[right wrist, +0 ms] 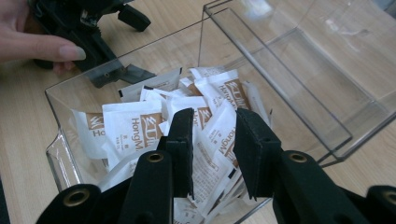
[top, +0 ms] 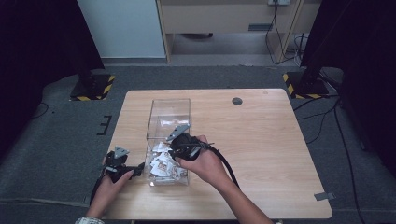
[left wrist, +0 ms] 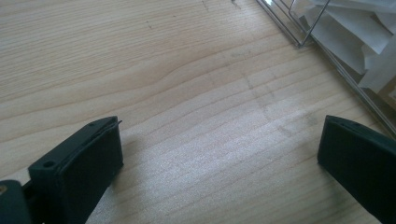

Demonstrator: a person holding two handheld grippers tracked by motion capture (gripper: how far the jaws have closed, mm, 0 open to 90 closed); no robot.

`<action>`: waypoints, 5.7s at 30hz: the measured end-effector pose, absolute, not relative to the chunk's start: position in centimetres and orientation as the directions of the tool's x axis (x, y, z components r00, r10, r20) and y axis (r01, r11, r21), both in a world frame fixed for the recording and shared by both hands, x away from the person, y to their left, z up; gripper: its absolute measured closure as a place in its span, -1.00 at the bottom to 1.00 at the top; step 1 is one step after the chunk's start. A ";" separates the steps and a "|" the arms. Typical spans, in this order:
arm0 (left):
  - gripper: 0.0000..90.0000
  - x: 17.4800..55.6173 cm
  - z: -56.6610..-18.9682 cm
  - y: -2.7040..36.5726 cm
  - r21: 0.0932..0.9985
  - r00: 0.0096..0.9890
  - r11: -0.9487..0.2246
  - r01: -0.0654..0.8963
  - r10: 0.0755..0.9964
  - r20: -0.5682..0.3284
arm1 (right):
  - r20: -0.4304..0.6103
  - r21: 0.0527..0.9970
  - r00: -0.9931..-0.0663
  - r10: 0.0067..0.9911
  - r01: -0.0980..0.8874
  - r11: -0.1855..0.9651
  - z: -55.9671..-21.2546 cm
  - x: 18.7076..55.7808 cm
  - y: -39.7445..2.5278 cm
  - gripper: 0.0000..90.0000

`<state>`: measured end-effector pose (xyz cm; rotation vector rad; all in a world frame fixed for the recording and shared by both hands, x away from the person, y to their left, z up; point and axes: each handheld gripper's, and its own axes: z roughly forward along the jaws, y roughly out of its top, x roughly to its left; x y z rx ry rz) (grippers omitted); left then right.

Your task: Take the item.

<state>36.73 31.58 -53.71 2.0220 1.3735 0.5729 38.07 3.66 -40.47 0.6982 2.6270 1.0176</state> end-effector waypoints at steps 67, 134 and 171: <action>-1.00 36.7 -53.7 31.6 0.702 0.368 -0.264 0.661 0.930 0.002 | -0.007 0.728 -0.869 0.495 0.336 0.598 -38.3 38.0 2.3 0.98; -1.00 36.8 -53.7 31.6 0.701 0.366 -0.267 0.661 0.930 0.009 | -0.067 0.750 -0.725 0.685 0.416 0.514 -36.6 42.2 -9.6 0.99; -1.00 36.8 -53.7 31.6 0.701 0.368 -0.269 0.660 0.930 0.011 | -0.004 0.715 -0.564 0.826 0.576 0.397 -43.3 46.7 -16.9 0.98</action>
